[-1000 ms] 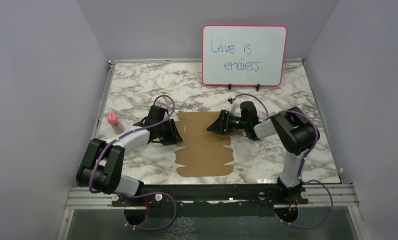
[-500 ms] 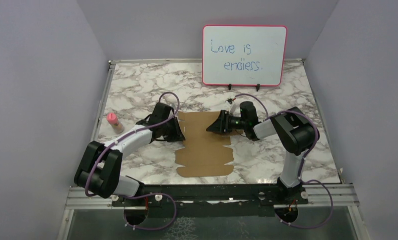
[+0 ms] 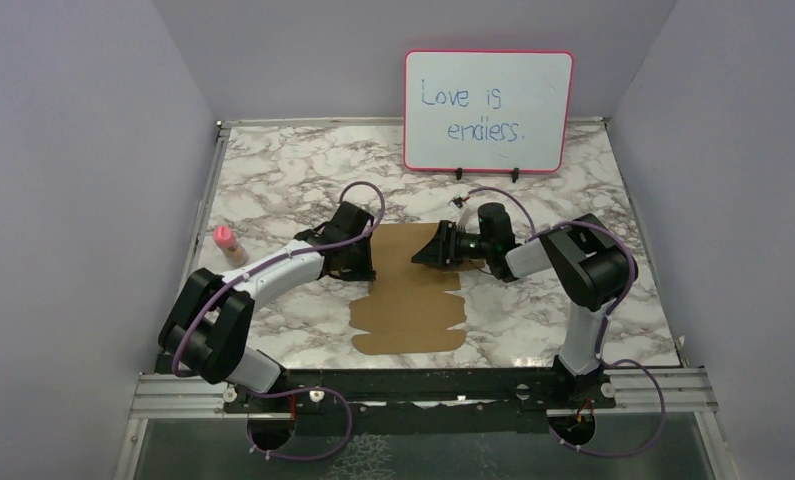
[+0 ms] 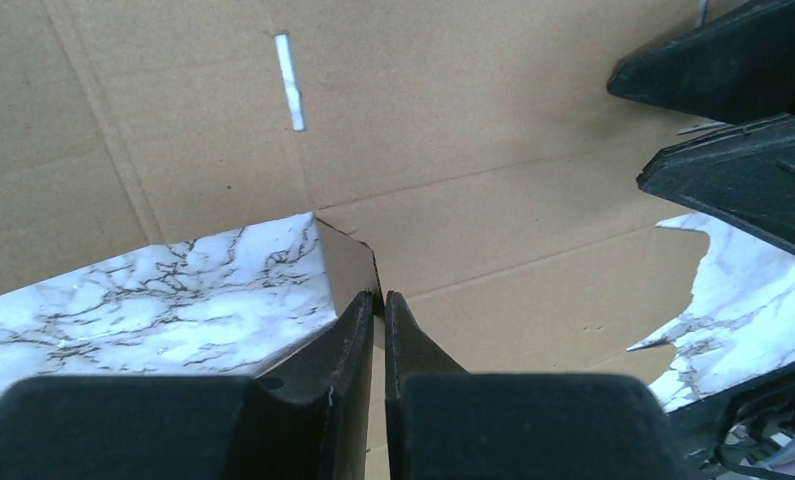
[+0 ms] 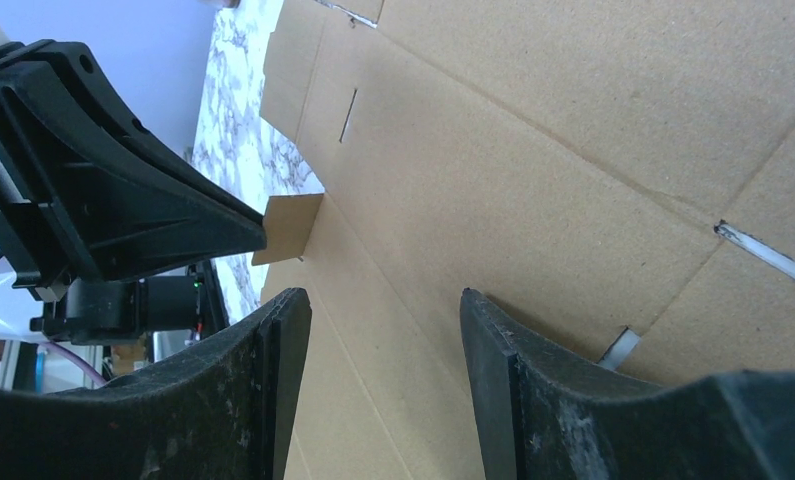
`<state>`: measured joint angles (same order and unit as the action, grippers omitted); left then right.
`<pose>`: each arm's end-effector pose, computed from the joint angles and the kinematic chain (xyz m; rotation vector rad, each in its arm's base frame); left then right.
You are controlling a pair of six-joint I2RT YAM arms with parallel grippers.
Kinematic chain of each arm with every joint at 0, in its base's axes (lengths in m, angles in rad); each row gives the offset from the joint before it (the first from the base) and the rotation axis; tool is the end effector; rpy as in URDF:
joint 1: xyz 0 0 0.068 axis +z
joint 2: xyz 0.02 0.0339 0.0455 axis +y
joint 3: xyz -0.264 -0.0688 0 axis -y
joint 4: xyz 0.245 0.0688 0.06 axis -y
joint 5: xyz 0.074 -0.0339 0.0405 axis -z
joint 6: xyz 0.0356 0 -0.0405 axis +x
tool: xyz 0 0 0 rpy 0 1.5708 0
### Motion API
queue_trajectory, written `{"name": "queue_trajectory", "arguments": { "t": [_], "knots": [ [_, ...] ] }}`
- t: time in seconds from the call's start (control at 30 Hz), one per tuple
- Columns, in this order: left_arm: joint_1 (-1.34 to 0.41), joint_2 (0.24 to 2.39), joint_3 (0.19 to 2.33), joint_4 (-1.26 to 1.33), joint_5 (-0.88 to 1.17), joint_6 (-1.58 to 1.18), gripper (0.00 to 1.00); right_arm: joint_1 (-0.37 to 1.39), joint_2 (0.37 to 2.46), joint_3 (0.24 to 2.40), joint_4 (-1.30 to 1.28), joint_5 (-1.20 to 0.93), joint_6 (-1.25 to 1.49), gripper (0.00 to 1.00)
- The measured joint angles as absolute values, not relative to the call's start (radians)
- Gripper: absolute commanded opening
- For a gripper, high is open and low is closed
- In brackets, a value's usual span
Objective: Fold the paper box
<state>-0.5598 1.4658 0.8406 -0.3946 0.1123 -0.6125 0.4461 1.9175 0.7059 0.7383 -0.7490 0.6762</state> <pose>0.2380 -0.1539 0.1881 -0.0282 2.6911 -0.5468 0.2972 0.1690 0.1079 -0.2686 2.2131 1.4266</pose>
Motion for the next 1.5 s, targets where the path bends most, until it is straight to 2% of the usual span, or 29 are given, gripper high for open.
{"name": "queue_trajectory", "arguments": {
  "t": [0.3, 0.57, 0.87, 1.1, 1.5],
  "knots": [
    [-0.553, 1.466, 0.943, -0.497, 0.013, -0.538, 0.45, 0.457, 1.872, 0.728, 0.636, -0.721, 0.626, 0.68],
    [-0.484, 1.457, 1.082, -0.498, -0.018, -0.475, 0.61, 0.442, 1.754, 0.805, 0.48, -0.645, 0.562, 0.72],
    [-0.482, 1.655, 1.205, -0.353, 0.064, -0.466, 0.65, 0.342, 1.726, 0.898, 0.291, -0.483, 0.52, 0.74],
    [-0.482, 1.81, 1.242, -0.288, 0.131, -0.461, 0.65, 0.336, 1.74, 0.957, 0.171, -0.382, 0.49, 0.75],
    [-0.482, 1.882, 1.239, -0.214, 0.197, -0.462, 0.65, 0.332, 1.829, 0.964, 0.142, -0.355, 0.486, 0.74]
  ]
}}
